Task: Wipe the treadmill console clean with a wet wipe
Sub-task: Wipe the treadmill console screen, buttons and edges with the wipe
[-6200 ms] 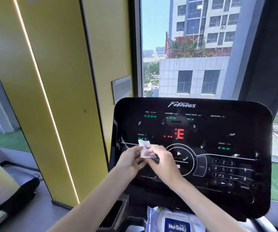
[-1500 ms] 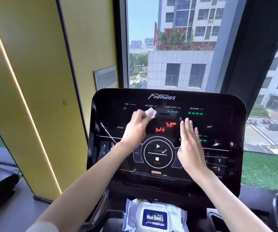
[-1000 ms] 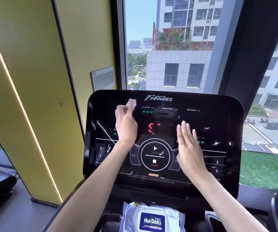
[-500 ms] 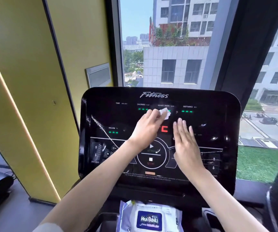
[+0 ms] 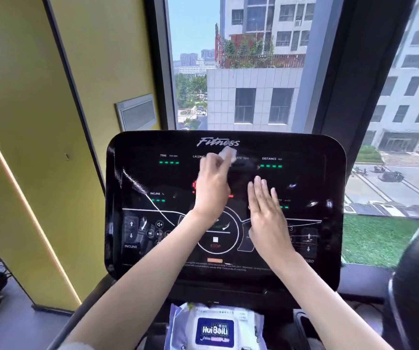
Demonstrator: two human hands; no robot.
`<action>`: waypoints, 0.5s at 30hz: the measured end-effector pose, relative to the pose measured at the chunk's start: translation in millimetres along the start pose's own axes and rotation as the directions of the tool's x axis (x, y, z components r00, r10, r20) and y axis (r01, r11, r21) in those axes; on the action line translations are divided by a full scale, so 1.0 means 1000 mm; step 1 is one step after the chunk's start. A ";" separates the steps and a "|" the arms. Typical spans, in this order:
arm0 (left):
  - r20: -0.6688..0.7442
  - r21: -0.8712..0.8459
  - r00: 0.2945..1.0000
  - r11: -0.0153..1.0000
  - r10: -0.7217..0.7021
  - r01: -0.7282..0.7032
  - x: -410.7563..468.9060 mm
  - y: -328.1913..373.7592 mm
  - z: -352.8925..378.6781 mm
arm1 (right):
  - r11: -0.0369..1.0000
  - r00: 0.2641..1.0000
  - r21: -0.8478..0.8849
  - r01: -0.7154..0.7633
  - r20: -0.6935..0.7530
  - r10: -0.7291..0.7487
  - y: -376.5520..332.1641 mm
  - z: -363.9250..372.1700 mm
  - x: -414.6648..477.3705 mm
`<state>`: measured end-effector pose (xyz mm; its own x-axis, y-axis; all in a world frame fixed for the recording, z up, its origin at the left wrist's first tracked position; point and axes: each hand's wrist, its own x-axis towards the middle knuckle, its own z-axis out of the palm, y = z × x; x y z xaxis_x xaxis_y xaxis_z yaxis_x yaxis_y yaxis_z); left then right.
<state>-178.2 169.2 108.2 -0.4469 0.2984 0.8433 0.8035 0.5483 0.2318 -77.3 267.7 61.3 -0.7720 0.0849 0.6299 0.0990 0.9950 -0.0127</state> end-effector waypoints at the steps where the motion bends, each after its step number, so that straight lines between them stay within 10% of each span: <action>1: 0.093 0.027 0.972 0.975 0.217 -0.220 -0.005 0.001 0.003 | 1.000 1.000 0.003 0.001 0.006 -0.001 0.001 -0.001 0.000; 3: 0.159 0.026 0.904 0.913 0.398 -0.406 0.001 -0.010 0.001 | 1.000 1.000 -0.001 0.008 0.019 -0.008 0.001 -0.002 0.000; 7: -0.025 -0.036 0.998 0.997 -0.063 0.062 0.014 -0.011 -0.005 | 1.000 1.000 0.004 0.008 0.010 -0.008 0.000 -0.001 0.000; 11: 0.194 0.007 0.862 0.878 0.469 -0.479 0.011 -0.015 -0.003 | 1.000 1.000 -0.004 0.020 0.003 -0.020 0.002 -0.002 0.000; 15: -0.015 -0.013 1.000 1.000 0.025 -0.025 0.018 -0.019 -0.005 | 0.998 1.000 0.055 0.024 0.012 -0.025 0.004 -0.002 0.002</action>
<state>-200.0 160.3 121.7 -0.4207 0.3008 0.8559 0.8198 0.5301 0.2166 -77.1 271.9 63.6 -0.7818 0.0610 0.6206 0.0459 0.9981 -0.0403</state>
